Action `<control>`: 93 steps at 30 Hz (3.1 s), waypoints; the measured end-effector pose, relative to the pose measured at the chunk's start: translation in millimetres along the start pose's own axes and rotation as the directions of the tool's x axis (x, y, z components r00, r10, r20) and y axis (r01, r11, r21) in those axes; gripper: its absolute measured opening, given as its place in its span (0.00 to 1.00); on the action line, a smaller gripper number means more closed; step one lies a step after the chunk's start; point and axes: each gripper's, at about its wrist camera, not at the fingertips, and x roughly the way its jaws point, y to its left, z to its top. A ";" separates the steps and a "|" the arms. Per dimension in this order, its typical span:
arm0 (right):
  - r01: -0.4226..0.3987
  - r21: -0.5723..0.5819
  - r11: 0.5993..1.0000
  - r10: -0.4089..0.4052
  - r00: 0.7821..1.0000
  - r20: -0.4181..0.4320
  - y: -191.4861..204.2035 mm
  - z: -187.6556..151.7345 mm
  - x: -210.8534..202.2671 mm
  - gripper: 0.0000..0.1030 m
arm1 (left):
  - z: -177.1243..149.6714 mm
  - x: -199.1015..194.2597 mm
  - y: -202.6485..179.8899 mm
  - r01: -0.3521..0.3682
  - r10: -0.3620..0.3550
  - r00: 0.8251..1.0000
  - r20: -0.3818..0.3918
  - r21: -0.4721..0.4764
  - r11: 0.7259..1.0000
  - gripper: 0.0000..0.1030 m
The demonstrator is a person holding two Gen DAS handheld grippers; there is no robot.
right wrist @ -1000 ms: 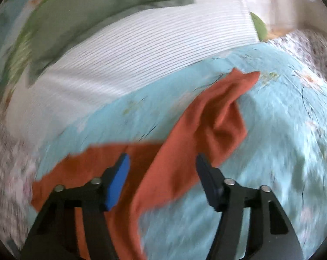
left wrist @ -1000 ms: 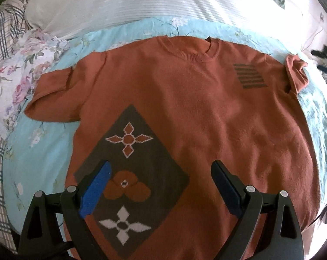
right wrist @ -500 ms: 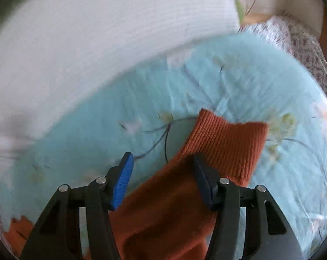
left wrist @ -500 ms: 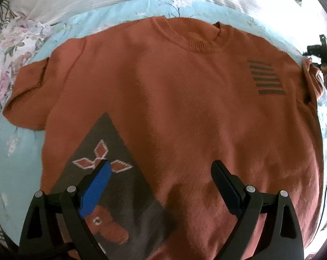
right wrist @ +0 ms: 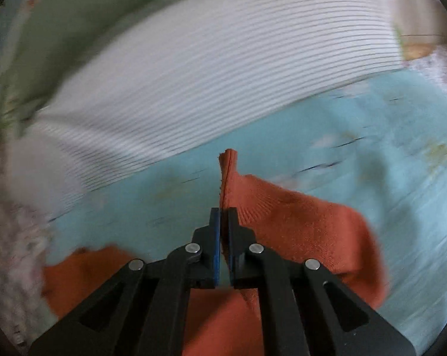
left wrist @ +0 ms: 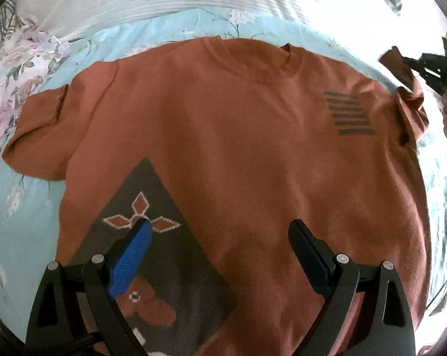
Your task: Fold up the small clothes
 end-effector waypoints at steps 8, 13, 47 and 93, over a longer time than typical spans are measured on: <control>-0.363 -0.012 0.932 0.356 0.920 -0.161 140.8 -77.9 12.9 0.05 | -11.6 -15.7 25.0 0.043 -0.040 0.998 0.040 -0.067 0.997 0.91; -0.491 0.023 0.871 0.478 0.836 -0.268 216.0 -133.3 53.8 0.05 | -12.1 -14.7 55.7 0.118 -0.111 0.992 0.053 -0.147 0.982 0.91; -0.087 -0.022 0.996 0.086 0.995 -0.040 99.4 -175.3 -56.0 0.68 | 107.3 43.8 139.7 0.170 -0.128 0.971 0.200 -0.210 0.963 0.06; 0.138 -0.157 0.978 -0.174 0.954 -0.244 71.6 -162.2 58.3 0.31 | 71.9 61.6 166.9 0.122 -0.094 0.988 0.125 -0.240 0.963 0.11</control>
